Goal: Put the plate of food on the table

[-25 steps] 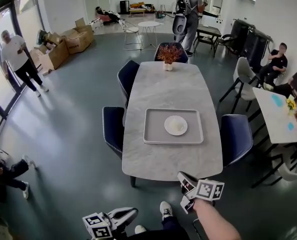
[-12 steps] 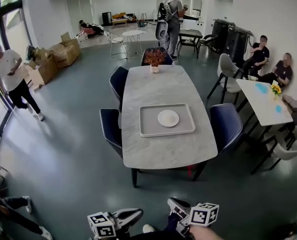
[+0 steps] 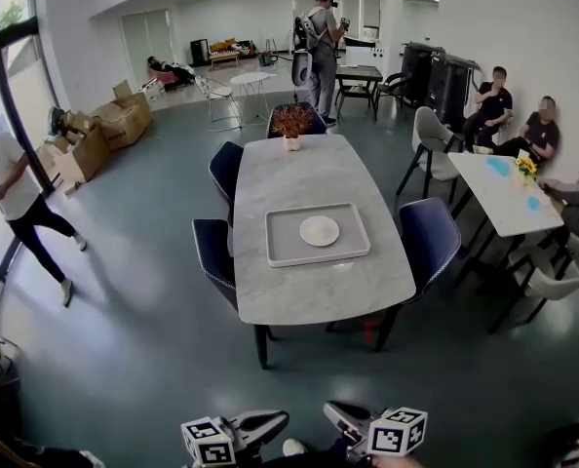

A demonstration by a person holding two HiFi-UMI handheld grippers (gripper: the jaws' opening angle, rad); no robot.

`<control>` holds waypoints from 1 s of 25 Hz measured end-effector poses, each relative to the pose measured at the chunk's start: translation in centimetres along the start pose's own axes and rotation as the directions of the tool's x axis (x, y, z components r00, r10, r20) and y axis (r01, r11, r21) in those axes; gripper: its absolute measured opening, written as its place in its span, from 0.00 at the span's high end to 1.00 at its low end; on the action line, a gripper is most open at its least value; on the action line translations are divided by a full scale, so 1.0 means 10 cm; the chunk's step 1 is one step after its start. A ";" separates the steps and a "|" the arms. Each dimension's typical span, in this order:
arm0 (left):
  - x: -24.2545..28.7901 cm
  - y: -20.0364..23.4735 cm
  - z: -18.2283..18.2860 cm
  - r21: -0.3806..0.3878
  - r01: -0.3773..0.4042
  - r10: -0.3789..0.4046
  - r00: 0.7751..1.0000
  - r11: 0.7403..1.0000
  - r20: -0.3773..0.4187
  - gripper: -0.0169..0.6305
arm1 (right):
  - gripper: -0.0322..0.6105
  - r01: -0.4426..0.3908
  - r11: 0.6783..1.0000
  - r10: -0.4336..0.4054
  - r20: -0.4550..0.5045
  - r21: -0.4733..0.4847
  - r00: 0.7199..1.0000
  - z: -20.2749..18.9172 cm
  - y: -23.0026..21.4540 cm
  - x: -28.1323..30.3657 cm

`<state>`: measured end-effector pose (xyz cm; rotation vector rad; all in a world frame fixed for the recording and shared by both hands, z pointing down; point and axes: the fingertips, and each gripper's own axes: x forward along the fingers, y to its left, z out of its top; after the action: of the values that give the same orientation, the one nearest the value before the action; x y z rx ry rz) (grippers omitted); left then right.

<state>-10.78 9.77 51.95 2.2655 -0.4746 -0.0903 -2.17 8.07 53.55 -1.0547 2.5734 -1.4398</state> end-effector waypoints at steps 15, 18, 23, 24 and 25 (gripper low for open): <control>0.08 -0.15 -0.17 -0.016 0.026 -0.027 1.000 1.000 -0.014 0.96 | 0.94 -0.008 1.000 0.008 -0.010 0.023 1.000 -0.24 0.01 -0.19; 0.03 -0.18 -0.18 -0.013 0.024 -0.024 1.000 1.000 -0.010 0.96 | 0.94 -0.011 1.000 0.012 -0.011 0.022 1.000 -0.28 0.05 -0.19; -0.01 -0.21 -0.15 0.013 0.022 -0.022 1.000 1.000 -0.009 0.96 | 0.94 -0.028 1.000 0.028 -0.014 0.012 0.999 -0.29 0.13 -0.16; -0.02 -0.22 -0.15 0.016 0.023 -0.023 1.000 1.000 -0.009 0.96 | 0.94 -0.031 0.999 0.031 -0.018 0.010 0.999 -0.30 0.15 -0.15; -0.03 -0.23 -0.15 0.019 0.024 -0.024 1.000 1.000 -0.009 0.96 | 0.94 -0.032 0.999 0.032 -0.021 0.006 0.999 -0.32 0.16 -0.14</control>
<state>-10.02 12.28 51.27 2.2895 -0.4450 -0.0883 -2.96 11.77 53.77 -0.9984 2.5864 -1.4583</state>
